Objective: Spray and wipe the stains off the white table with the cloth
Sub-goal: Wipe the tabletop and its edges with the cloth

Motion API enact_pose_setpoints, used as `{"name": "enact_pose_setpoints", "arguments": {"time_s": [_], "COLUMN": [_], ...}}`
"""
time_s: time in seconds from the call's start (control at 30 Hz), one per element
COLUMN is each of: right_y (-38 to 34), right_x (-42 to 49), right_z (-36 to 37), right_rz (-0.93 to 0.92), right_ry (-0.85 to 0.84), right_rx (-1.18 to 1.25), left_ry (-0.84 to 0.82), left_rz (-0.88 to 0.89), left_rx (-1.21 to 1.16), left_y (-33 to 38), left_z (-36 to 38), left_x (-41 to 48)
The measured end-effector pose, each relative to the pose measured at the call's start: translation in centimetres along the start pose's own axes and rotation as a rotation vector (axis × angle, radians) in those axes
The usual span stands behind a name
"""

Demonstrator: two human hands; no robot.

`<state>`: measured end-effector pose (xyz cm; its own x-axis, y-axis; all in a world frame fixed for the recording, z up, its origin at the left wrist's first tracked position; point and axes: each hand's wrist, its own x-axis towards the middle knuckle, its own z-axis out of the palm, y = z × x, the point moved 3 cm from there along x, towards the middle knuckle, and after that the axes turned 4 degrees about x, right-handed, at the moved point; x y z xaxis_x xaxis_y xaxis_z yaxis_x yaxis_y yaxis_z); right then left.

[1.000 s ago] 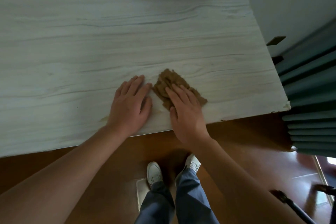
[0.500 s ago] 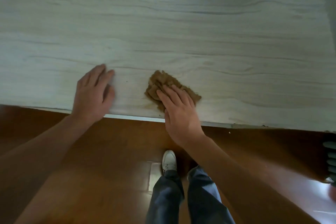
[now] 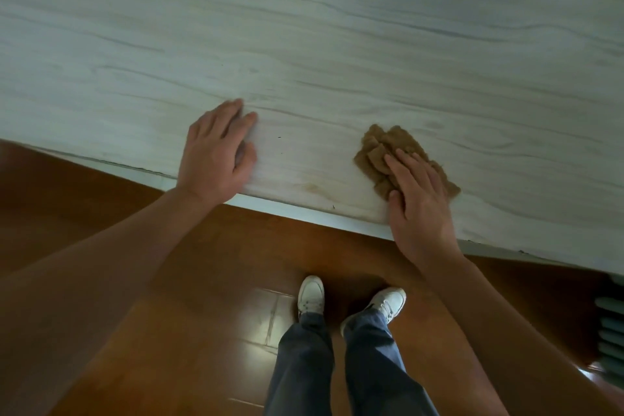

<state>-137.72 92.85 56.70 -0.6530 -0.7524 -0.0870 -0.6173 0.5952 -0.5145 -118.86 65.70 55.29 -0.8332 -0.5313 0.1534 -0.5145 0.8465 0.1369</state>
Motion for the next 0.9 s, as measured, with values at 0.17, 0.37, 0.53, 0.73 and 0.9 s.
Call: {"name": "enact_pose_setpoints", "arguments": {"time_s": [0.17, 0.37, 0.53, 0.73, 0.9], "right_y": [-6.2, -12.3, -7.3, -0.2, -0.7], "right_x": [3.2, 0.7, -2.9, -2.9, 0.6], "right_z": [3.9, 7.8, 5.9, -0.3, -0.1], "right_rz": [0.051, -0.257, -0.373, -0.075, 0.227], "right_ry": [0.083, -0.007, -0.13, -0.043, 0.158], "right_rx": [0.044, 0.02, -0.021, -0.006, 0.037], "left_ry": [0.001, -0.042, -0.052, -0.05, -0.036], "left_rz": [-0.007, -0.011, -0.024, -0.023, -0.018], "left_rx": [0.007, 0.056, 0.04, 0.023, 0.027], "left_y": [0.0, 0.0, 0.2, 0.1, 0.1], "left_z": [0.0, -0.1, -0.3, -0.3, -0.2], "left_x": [-0.1, -0.2, 0.0, 0.0, -0.1]}}
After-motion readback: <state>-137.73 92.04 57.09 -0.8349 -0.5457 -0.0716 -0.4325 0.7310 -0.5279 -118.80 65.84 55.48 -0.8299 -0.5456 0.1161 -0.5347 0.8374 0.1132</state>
